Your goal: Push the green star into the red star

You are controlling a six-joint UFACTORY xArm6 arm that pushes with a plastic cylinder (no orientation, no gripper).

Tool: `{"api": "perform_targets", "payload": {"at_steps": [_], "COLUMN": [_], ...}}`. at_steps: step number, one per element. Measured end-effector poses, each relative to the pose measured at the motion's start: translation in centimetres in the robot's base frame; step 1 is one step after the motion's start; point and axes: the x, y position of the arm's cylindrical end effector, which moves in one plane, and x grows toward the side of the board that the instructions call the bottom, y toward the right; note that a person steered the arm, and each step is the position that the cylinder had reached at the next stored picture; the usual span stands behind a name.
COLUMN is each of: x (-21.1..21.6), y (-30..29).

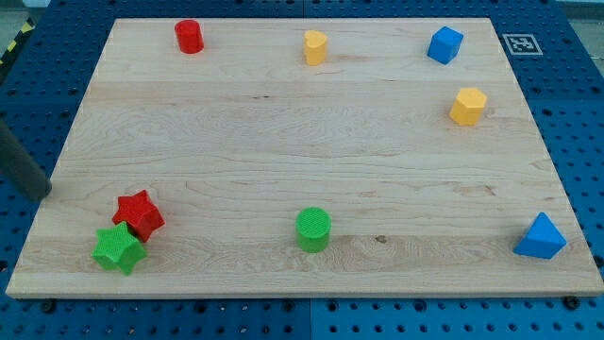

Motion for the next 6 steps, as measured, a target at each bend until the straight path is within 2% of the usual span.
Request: {"api": "perform_targets", "payload": {"at_steps": [1,2,4,6], "x": [6.5,9.0,9.0,7.1], "y": [1.9,5.7,12.0,12.1]}}
